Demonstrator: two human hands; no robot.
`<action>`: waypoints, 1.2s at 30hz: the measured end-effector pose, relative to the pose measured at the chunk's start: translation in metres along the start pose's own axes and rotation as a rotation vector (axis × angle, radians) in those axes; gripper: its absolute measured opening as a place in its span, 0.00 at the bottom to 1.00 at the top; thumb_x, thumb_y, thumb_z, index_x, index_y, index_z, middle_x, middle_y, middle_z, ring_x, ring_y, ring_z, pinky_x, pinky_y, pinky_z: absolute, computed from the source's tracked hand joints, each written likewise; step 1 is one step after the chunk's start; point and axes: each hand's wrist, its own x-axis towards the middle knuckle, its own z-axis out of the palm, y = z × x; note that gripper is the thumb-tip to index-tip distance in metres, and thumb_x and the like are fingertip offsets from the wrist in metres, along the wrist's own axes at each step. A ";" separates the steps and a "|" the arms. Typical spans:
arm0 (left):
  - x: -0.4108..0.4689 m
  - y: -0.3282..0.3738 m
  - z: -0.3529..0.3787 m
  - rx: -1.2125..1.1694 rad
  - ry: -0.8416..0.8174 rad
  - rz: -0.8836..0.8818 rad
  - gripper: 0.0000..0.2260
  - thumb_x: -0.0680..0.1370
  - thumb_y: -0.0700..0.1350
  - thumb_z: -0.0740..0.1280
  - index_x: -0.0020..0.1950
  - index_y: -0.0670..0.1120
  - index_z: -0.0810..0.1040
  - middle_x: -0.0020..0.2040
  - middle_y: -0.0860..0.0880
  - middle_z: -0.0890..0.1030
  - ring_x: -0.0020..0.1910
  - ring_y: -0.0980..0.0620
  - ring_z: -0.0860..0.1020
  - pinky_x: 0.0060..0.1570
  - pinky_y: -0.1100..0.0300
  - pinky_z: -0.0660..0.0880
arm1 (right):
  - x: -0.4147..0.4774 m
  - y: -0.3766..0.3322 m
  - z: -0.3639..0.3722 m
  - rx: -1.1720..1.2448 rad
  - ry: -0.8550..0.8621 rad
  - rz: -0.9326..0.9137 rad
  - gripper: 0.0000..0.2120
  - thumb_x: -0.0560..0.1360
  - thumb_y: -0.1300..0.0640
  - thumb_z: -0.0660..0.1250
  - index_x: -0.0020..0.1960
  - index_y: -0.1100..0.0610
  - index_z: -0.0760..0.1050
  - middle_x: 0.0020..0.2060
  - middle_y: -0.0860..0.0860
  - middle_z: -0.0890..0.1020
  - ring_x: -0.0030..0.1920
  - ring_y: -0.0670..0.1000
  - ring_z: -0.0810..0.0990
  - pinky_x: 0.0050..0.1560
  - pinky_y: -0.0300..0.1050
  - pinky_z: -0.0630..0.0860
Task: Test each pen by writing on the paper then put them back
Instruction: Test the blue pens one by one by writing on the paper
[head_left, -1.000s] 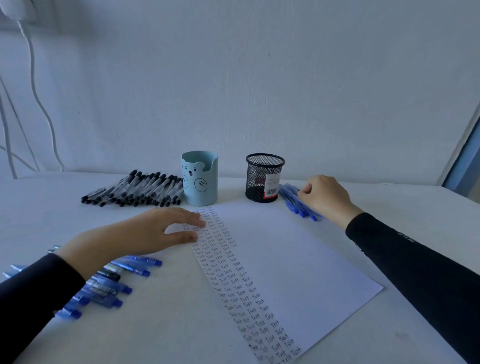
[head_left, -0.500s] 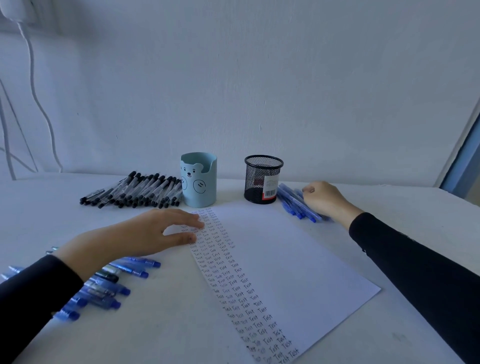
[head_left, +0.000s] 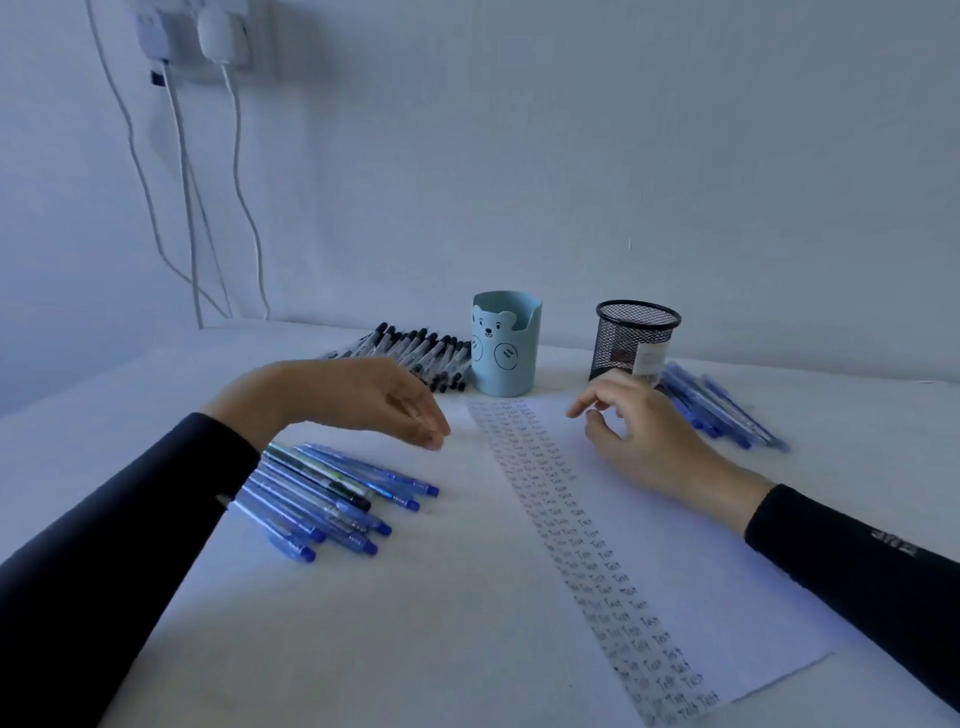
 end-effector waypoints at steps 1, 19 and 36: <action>-0.004 -0.001 0.001 -0.012 0.028 0.009 0.11 0.76 0.57 0.68 0.57 0.59 0.81 0.52 0.66 0.82 0.53 0.70 0.78 0.50 0.77 0.69 | -0.002 0.000 0.002 -0.010 0.000 -0.042 0.10 0.74 0.68 0.66 0.46 0.54 0.80 0.44 0.46 0.77 0.47 0.47 0.75 0.48 0.30 0.67; -0.069 -0.044 0.064 0.362 0.195 -0.085 0.31 0.74 0.72 0.37 0.77 0.66 0.47 0.78 0.64 0.46 0.76 0.65 0.43 0.76 0.57 0.42 | -0.007 -0.001 0.007 0.021 -0.060 -0.054 0.11 0.75 0.66 0.66 0.44 0.51 0.79 0.43 0.41 0.76 0.46 0.42 0.74 0.46 0.36 0.67; -0.006 -0.044 0.031 0.232 0.263 -0.086 0.23 0.81 0.60 0.49 0.73 0.56 0.70 0.77 0.56 0.61 0.75 0.55 0.61 0.72 0.61 0.55 | -0.005 -0.002 0.005 0.013 -0.065 -0.043 0.10 0.75 0.66 0.65 0.45 0.53 0.80 0.43 0.42 0.75 0.46 0.42 0.73 0.47 0.38 0.69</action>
